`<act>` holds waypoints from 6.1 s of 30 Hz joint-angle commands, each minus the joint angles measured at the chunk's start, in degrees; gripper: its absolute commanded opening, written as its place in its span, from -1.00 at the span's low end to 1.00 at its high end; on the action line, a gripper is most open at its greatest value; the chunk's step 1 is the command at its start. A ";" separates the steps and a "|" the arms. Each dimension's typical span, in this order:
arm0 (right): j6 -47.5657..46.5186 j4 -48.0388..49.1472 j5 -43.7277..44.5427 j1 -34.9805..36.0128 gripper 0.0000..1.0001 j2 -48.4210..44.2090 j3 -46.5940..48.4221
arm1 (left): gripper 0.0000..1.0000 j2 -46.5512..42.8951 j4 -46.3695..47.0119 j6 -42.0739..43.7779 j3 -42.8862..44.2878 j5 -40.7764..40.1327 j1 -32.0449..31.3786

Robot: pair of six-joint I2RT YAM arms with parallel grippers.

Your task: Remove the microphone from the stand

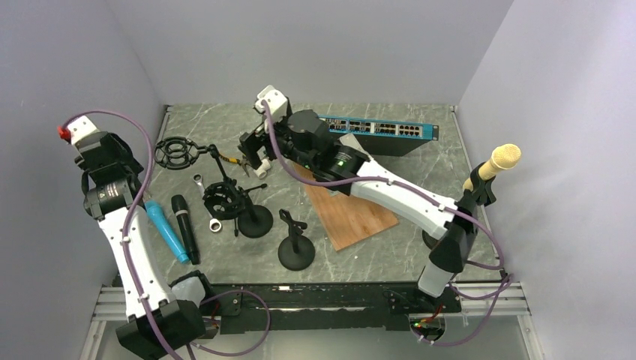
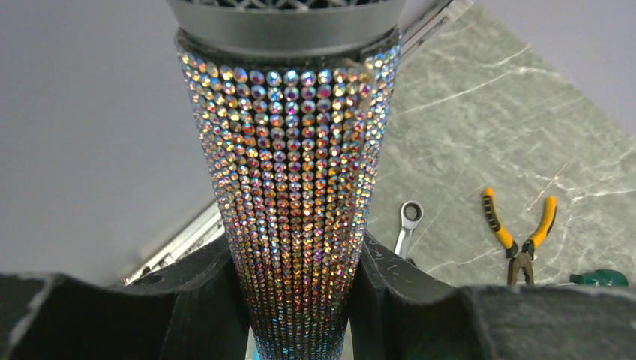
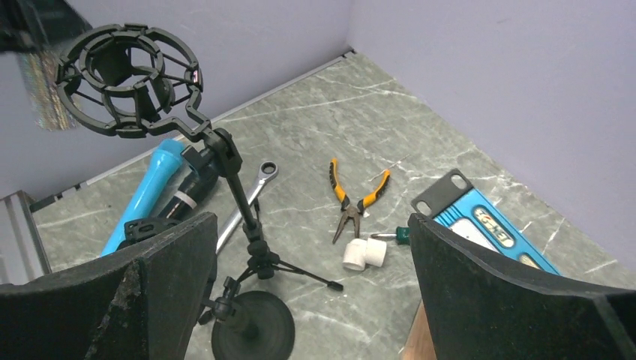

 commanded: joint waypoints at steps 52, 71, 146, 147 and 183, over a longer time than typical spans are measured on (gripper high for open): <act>4.41 12.33 1.75 -2.47 1.00 -19.25 -21.27 | -0.71 19.29 18.58 -1.76 -27.04 37.07 4.70; 4.72 13.52 1.97 -2.56 1.00 -21.24 -24.59 | -0.20 24.09 16.38 -3.25 -25.95 36.86 4.26; 5.41 6.43 11.04 6.75 -0.14 28.23 22.91 | 0.78 -10.56 22.88 -15.74 -43.17 45.95 4.17; 5.30 6.48 11.12 6.81 -0.21 28.48 23.60 | 0.78 -10.59 22.93 -15.66 -43.04 45.95 4.15; 7.86 11.61 38.96 7.07 -1.00 26.52 31.86 | 0.72 -11.63 28.24 -18.92 -39.25 53.40 4.08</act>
